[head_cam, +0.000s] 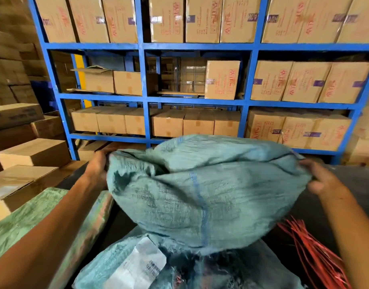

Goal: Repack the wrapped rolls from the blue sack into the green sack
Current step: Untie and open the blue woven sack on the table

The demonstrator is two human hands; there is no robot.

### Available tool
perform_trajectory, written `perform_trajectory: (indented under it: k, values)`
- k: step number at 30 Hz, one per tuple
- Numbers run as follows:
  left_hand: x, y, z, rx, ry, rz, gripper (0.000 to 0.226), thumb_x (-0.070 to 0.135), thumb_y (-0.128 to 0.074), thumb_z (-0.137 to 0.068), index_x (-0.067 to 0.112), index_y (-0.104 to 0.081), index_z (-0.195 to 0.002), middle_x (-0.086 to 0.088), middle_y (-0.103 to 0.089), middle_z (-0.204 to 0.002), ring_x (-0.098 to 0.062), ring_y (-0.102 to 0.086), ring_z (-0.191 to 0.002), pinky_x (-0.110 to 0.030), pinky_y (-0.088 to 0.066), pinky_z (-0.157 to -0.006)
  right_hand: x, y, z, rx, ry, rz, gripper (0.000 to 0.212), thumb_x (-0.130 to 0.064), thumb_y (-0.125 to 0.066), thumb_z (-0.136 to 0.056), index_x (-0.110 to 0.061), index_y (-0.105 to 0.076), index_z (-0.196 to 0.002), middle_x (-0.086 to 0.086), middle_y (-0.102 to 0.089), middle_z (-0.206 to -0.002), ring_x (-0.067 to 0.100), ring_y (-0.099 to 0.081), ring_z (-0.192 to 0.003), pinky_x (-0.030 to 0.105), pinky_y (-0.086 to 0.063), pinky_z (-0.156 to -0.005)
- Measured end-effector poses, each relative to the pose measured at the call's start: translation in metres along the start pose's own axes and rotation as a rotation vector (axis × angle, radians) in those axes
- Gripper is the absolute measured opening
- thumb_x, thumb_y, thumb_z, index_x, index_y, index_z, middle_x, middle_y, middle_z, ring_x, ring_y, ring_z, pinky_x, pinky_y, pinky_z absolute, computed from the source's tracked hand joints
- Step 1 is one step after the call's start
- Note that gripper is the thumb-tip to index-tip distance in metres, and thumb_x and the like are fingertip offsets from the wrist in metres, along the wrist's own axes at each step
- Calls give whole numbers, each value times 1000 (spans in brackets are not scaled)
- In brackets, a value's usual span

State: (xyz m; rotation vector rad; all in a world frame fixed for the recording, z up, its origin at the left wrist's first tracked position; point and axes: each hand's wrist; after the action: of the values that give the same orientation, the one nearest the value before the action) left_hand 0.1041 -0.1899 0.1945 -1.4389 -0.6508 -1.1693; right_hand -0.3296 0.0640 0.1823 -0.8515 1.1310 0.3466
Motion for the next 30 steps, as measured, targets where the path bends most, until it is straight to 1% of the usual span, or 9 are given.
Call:
perform_trajectory:
  k: [3, 5, 8, 10, 12, 17, 22, 25, 30]
  values:
    - [11, 28, -17, 211, -30, 49, 34, 32, -39, -97, 14, -65, -87, -6, -73, -66, -21, -71, -61, -38, -56, -70, -6, 33, -11, -144, 106, -146, 68, -29, -75, -60, 6, -62, -117, 24, -58, -122, 21, -65, -104, 41, -58, -77]
    - [6, 32, -18, 145, -18, -56, 29, 31, -50, -91, 15, -72, -82, -5, -73, -71, -23, -70, -68, -37, -56, -73, -10, 33, 6, -12, 133, -99, 61, -44, -80, -36, -6, -75, -83, 15, -74, -91, 16, -73, -73, 31, -58, -54]
    - [-10, 26, -6, 12, -38, -354, 18, 20, -67, -76, 18, -74, -59, 0, -69, -57, -19, -64, -62, -28, -53, -61, 0, 25, 17, 62, 186, 171, 40, -55, -69, -71, -21, -64, -91, -1, -73, -63, 14, -69, -53, 25, -54, -42]
    - [-18, 26, 0, -49, -117, -641, 13, 8, -72, -61, 17, -73, -52, 3, -66, -50, -15, -61, -51, -18, -50, -46, 6, 21, 23, 43, 139, 489, 76, -61, -85, -37, -18, -65, -95, 2, -74, -69, 15, -71, -58, 25, -54, -45]
    - [-29, 35, -6, 32, -161, -843, 20, -1, -74, -67, 6, -70, -85, -10, -64, -63, -23, -56, -54, -20, -46, -40, 11, 23, 24, 43, 134, 696, 117, -56, -87, 1, -11, -60, -103, 5, -73, -84, 18, -71, -73, 25, -55, -55]
    - [-62, 56, -16, 317, -357, -1302, 13, 10, -68, -78, -1, -71, -85, -23, -68, -85, -36, -63, -81, -34, -40, -63, 31, 25, 25, -51, 132, 759, 125, -47, -92, -3, -16, -53, -118, 13, -63, -113, 25, -61, -103, 39, -54, -87]
    - [-69, 47, -12, 423, -296, -1109, 21, 7, -57, -85, -2, -68, -101, -27, -66, -103, -42, -59, -100, -45, -48, -84, 53, 16, 20, -142, 85, 1100, 83, -8, -89, -54, -26, -46, -123, 5, -56, -117, 22, -55, -110, 37, -49, -89]
    - [-72, 51, -29, 459, -113, -807, 25, 5, -48, -86, -4, -64, -102, -30, -63, -108, -43, -60, -99, -50, -51, -89, 65, 21, 1, -138, 260, 1290, 55, -15, -81, -56, -33, -54, -100, 8, -56, -107, 25, -57, -100, 45, -50, -85]
    - [-60, 47, -16, 430, 53, -197, 17, 13, -38, -98, 11, -53, -89, -13, -57, -94, -24, -53, -69, -37, -52, -73, 55, 27, 15, 325, 404, 989, 5, -4, -62, -85, -5, -60, -81, 21, -65, -81, 23, -54, -68, 37, -50, -64]
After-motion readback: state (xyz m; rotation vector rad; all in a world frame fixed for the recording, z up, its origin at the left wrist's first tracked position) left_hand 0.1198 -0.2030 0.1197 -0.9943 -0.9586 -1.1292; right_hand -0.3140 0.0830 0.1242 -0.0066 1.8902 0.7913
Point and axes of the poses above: each hand's wrist, its own z-axis away from the middle knuckle, its own y-axis out of the back of the hand, x = y × z
